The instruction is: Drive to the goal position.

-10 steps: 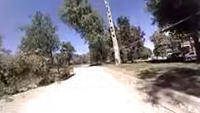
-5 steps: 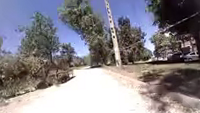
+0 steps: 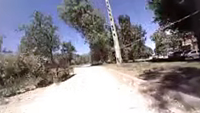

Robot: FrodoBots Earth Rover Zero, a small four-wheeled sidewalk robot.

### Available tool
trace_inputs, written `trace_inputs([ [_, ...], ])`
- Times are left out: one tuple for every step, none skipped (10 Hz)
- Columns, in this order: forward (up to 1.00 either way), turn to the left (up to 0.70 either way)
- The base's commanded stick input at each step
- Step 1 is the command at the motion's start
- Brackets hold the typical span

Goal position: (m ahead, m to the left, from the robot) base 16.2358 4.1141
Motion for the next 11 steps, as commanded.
trace_inputs([
  [0.85,0.0],
  [0.85,0.0],
  [0.85,0.0],
  [0.85,0.0],
  [0.85,0.0],
  [0.85,0.0],
  [0.85,0.0],
  [0.85,0.0],
  [0.85,0.0],
  [0.85,0.0],
  [0.85,0.0],
])
